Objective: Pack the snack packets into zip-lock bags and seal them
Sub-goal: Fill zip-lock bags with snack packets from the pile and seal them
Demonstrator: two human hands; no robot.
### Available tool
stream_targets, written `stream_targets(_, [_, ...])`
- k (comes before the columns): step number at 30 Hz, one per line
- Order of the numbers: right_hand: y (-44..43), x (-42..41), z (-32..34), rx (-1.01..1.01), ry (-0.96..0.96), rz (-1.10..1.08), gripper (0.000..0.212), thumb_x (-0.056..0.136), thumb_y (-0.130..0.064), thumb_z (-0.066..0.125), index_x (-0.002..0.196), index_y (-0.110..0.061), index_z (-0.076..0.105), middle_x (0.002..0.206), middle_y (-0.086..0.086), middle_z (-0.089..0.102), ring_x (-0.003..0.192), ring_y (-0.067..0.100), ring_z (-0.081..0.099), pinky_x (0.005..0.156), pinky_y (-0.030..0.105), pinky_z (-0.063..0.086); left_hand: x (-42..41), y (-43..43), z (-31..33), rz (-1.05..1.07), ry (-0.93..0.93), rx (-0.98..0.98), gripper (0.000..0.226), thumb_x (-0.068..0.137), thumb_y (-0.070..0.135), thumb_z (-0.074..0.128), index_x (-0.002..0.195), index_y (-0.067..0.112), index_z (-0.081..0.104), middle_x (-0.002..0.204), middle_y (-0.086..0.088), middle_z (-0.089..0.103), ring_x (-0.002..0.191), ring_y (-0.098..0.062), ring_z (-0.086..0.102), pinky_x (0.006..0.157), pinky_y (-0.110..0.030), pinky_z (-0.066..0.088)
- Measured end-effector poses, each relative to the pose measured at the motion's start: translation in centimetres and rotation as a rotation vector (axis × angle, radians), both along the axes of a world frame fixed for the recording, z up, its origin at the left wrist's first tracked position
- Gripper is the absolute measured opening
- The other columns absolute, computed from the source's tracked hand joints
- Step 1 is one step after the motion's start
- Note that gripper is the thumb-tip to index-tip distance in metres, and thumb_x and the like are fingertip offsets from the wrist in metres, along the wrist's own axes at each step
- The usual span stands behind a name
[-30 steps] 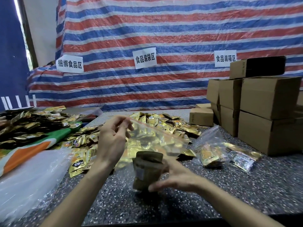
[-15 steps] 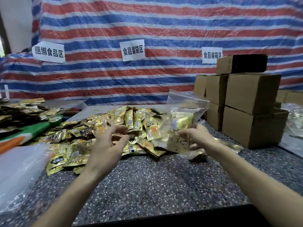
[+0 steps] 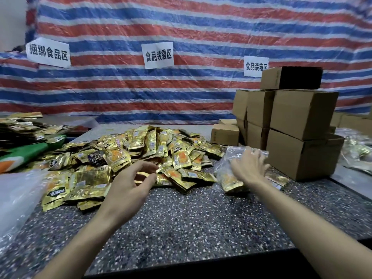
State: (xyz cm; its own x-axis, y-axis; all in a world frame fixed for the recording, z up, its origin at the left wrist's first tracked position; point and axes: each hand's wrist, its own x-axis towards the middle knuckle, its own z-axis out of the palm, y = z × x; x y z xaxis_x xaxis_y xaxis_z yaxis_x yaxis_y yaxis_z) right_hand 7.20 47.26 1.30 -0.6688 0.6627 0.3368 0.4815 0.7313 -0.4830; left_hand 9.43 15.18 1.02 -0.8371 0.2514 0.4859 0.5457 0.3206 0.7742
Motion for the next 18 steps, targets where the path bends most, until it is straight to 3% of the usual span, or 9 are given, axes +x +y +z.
stream_targets(4, [-6.4, -0.2, 0.0, 0.007, 0.256, 0.436, 0.039, 0.094, -0.033, 0.058, 0.129, -0.018, 0.052, 0.132, 0.002, 0.054, 0.116, 0.015, 0.05, 0.105, 0.04, 0.041, 0.2, 0.3, -0.3, -0.005, -0.008, 0.009, 0.012, 0.097, 0.024, 0.061, 0.105, 0.032, 0.065, 0.104, 0.019, 0.066, 0.091, 0.012, 0.058, 0.071, -0.015, 0.045])
stream_targets(6, [-9.6, 0.0, -0.7, -0.122, 0.298, 0.625, 0.027, 0.095, -0.033, 0.06, 0.12, -0.021, 0.056, 0.12, -0.006, 0.058, 0.106, 0.009, 0.057, 0.092, 0.026, 0.047, 0.2, 0.1, -0.7, 0.009, -0.008, -0.015, 0.012, 0.097, 0.024, 0.061, 0.105, 0.032, 0.065, 0.104, 0.019, 0.065, 0.091, 0.012, 0.057, 0.07, -0.013, 0.045])
stream_targets(8, [-12.7, 0.3, -2.3, -0.297, 0.303, 0.763, 0.018, 0.095, -0.029, 0.062, 0.111, -0.022, 0.057, 0.11, -0.008, 0.061, 0.095, 0.006, 0.061, 0.08, 0.021, 0.052, 0.1, -0.5, -1.3, 0.036, -0.011, -0.036, 0.012, 0.097, 0.023, 0.06, 0.104, 0.032, 0.063, 0.103, 0.014, 0.065, 0.091, 0.011, 0.058, 0.066, -0.009, 0.048])
stream_targets(11, [-15.5, 0.7, -5.6, -0.405, 0.296, 0.849, 0.009, 0.094, -0.023, 0.066, 0.101, -0.025, 0.06, 0.097, -0.007, 0.065, 0.084, 0.003, 0.063, 0.072, 0.019, 0.052, -0.4, -3.0, -3.0, 0.113, -0.044, -0.104, 0.012, 0.097, 0.023, 0.06, 0.108, 0.03, 0.059, 0.103, 0.011, 0.062, 0.086, 0.003, 0.061, 0.068, -0.01, 0.051])
stream_targets(15, [-15.7, 1.0, -8.4, -0.406, 0.281, 0.881, 0.01, 0.093, -0.019, 0.068, 0.094, -0.028, 0.063, 0.087, -0.007, 0.067, 0.073, 0.005, 0.063, 0.06, 0.018, 0.05, -1.0, -8.4, -6.0, 0.353, -0.012, -0.258, 0.018, 0.096, 0.029, 0.062, 0.113, 0.03, 0.06, 0.104, 0.017, 0.062, 0.093, 0.0, 0.059, 0.085, -0.029, 0.055])
stream_targets(18, [-15.1, 0.8, -8.6, -0.442, 0.3, 0.865, 0.008, 0.093, -0.017, 0.068, 0.092, -0.024, 0.064, 0.085, -0.003, 0.066, 0.071, 0.01, 0.063, 0.06, 0.024, 0.049, -1.5, -12.7, -6.7, 0.561, 0.018, -0.353, 0.023, 0.094, 0.026, 0.063, 0.117, 0.025, 0.064, 0.116, 0.011, 0.064, 0.099, -0.008, 0.06, 0.09, -0.038, 0.053])
